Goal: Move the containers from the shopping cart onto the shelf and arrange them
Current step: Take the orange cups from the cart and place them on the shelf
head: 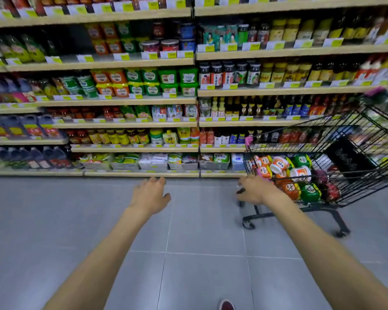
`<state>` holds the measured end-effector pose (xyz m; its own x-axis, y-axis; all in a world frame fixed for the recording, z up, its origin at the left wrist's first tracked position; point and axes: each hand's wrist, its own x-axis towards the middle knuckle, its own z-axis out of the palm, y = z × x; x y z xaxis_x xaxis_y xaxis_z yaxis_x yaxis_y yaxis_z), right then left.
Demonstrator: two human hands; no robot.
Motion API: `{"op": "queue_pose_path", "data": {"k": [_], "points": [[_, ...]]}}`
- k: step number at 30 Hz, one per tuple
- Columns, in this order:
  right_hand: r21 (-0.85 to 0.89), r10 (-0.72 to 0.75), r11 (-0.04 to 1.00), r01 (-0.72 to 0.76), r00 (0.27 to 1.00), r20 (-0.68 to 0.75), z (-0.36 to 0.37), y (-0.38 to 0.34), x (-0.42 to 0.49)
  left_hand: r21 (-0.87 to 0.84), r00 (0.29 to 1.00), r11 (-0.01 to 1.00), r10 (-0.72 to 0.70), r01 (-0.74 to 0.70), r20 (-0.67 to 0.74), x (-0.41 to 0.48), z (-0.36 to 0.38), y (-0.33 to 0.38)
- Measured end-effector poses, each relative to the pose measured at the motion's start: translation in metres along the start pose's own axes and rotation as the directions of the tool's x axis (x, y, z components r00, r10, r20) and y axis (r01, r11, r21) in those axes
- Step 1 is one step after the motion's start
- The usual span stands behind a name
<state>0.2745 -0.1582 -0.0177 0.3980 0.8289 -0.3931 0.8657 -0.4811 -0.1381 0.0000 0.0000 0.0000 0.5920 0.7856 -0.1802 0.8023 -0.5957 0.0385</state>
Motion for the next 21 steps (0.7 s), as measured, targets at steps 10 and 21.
{"op": "queue_pose_path", "data": {"k": [10,21], "points": [[0.173,0.129,0.974,-0.145,0.986,0.103,-0.008,0.084,0.106,0.024,0.979,0.988,0.148,-0.153,0.141,0.162,0.01,0.065],[0.344,0.278,0.875,-0.341,0.935,0.219,-0.023,0.217,0.203,0.005,0.875,0.911,0.395,-0.413,0.281,0.361,0.026,0.186]]}}
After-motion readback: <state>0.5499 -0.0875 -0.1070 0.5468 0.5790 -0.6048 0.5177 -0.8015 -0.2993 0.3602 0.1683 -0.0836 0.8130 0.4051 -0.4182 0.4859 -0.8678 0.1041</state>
